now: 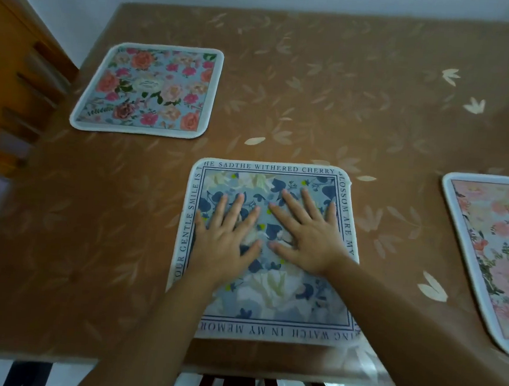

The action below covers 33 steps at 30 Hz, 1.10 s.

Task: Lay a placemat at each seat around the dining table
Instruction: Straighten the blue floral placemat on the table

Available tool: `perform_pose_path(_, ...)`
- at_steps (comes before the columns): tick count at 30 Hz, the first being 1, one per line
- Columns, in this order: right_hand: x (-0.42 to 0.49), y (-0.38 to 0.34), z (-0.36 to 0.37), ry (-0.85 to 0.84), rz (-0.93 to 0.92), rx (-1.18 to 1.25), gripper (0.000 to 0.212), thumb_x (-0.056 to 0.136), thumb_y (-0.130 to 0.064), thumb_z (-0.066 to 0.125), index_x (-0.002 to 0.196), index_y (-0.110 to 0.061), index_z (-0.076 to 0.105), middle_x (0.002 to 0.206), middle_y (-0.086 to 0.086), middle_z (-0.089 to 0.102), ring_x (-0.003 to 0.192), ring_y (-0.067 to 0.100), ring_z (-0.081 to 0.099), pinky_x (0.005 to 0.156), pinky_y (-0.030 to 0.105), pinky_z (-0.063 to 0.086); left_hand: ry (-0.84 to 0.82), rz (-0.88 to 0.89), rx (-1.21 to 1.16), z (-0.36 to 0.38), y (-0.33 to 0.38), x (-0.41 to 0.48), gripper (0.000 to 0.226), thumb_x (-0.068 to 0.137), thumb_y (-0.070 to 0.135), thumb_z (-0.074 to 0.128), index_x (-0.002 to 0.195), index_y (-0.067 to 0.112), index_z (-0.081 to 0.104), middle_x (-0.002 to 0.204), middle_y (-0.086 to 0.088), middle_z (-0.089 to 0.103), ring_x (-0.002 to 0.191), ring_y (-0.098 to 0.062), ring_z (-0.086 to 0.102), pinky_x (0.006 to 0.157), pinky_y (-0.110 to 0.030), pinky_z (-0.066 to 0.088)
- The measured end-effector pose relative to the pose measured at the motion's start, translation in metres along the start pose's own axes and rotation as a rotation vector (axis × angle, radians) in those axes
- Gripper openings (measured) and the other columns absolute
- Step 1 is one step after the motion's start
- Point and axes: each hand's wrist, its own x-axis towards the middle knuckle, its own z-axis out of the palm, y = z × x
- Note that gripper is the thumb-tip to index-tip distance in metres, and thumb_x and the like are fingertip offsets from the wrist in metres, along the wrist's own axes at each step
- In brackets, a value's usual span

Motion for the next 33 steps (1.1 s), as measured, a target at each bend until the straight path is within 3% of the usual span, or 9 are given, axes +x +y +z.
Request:
perform_pose_path(6, 0.048, 0.02, -0.005, 0.063, 0.001, -0.028, 0.067, 0.081, -0.069, 0.018, 0.139, -0.042, -0.002, 0.155, -0.01, -0.005, 0.141, 0.022, -0.012, 0.106, 0.066, -0.002, 0.021, -0.029, 0.03, -0.003, -0.015, 0.059, 0.061, 0.084, 0.064, 0.012, 0.139, 0.042, -0.005, 0.154, 0.005, -0.008, 0.14, -0.02, -0.01, 0.106, -0.062, 0.002)
perform_pose_path(11, 0.053, 0.022, -0.001, 0.161, 0.234, 0.013, 0.068, 0.082, -0.067, 0.013, 0.141, -0.035, 0.0, 0.156, 0.0, -0.003, 0.141, 0.024, -0.009, 0.109, 0.06, 0.0, 0.07, -0.171, 0.038, -0.004, -0.019, 0.081, 0.063, 0.084, 0.065, 0.012, 0.14, 0.039, -0.002, 0.155, 0.0, -0.005, 0.14, -0.024, -0.007, 0.106, -0.063, 0.006)
perform_pose_path(15, 0.033, 0.013, 0.001, 0.173, 0.389, 0.016, 0.068, 0.083, -0.065, 0.012, 0.141, -0.032, -0.001, 0.155, 0.008, -0.004, 0.141, 0.029, -0.008, 0.11, 0.059, 0.001, 0.053, -0.28, 0.012, -0.005, -0.013, 0.06, 0.067, 0.083, 0.067, 0.012, 0.141, 0.037, -0.003, 0.154, -0.006, -0.01, 0.139, -0.03, -0.013, 0.105, -0.065, 0.002)
perform_pose_path(24, -0.058, -0.01, 0.009, 0.137, 0.311, 0.095, 0.063, 0.086, -0.062, 0.014, 0.141, -0.035, -0.002, 0.154, 0.006, -0.01, 0.14, 0.028, -0.016, 0.113, 0.048, -0.002, 0.011, -0.177, -0.003, -0.004, 0.007, -0.037, 0.064, 0.082, 0.065, 0.004, 0.138, 0.039, -0.014, 0.149, 0.0, -0.024, 0.137, -0.025, -0.022, 0.108, -0.06, 0.0)
perform_pose_path(27, -0.086, -0.018, 0.013, 0.086, 0.299, 0.108, 0.063, 0.085, -0.063, 0.007, 0.138, -0.036, -0.012, 0.153, 0.005, -0.014, 0.138, 0.026, -0.021, 0.113, 0.045, -0.003, -0.022, -0.163, 0.007, 0.002, 0.016, -0.07, 0.062, 0.081, 0.066, -0.003, 0.134, 0.041, -0.023, 0.149, -0.001, -0.024, 0.135, -0.026, -0.024, 0.108, -0.06, -0.001)
perform_pose_path(29, -0.102, -0.023, 0.016, 0.068, 0.293, 0.105, 0.063, 0.081, -0.066, -0.001, 0.135, -0.038, -0.017, 0.151, 0.005, -0.019, 0.136, 0.026, -0.024, 0.111, 0.042, -0.007, -0.016, -0.173, 0.019, 0.003, 0.024, -0.089, 0.06, 0.087, 0.063, 0.007, 0.137, 0.038, -0.014, 0.152, -0.003, -0.014, 0.137, -0.029, -0.017, 0.107, -0.061, 0.001)
perform_pose_path(31, -0.116, -0.032, 0.017, 0.055, 0.28, 0.101, 0.066, 0.076, -0.069, -0.01, 0.135, -0.039, -0.018, 0.149, 0.006, -0.022, 0.135, 0.027, -0.025, 0.11, 0.039, -0.009, -0.018, -0.184, -0.01, -0.006, 0.037, -0.103, 0.061, 0.087, 0.057, 0.018, 0.142, 0.032, 0.012, 0.152, -0.01, 0.01, 0.138, -0.037, 0.004, 0.103, -0.066, 0.012)
perform_pose_path(33, -0.13, -0.04, 0.018, 0.03, 0.25, 0.094, 0.071, 0.072, -0.07, -0.019, 0.135, -0.038, -0.015, 0.149, 0.009, -0.021, 0.134, 0.031, -0.026, 0.109, 0.04, -0.011, -0.045, -0.173, -0.01, -0.014, 0.046, -0.114, 0.061, 0.088, 0.057, 0.016, 0.139, 0.026, 0.029, 0.148, -0.014, 0.025, 0.134, -0.042, 0.02, 0.096, -0.07, 0.022)
